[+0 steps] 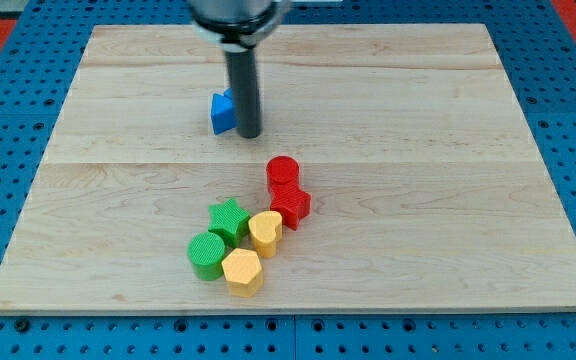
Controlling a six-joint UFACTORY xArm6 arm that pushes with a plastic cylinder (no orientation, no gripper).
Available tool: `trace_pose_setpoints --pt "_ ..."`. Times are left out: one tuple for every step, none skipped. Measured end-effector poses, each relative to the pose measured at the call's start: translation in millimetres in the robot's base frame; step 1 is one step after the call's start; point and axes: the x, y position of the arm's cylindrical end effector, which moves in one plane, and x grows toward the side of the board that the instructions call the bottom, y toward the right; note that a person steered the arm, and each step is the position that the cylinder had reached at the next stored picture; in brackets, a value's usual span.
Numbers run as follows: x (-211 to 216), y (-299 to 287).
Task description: Move red blocks to the right side of the board
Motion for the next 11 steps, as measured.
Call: trace_pose_setpoints --pt "-7.2 38.3" --pt "23.4 109.2" --pt "103.1 112.7" --pt "184.1 120.0" --pt "183.5 77.9" --pt "146.3 60.9" --pt "130.8 53.4" --pt "155.7 53.4" --pt "150.3 26.8" --pt "120.7 -8.6" --pt "93.7 -22.2"
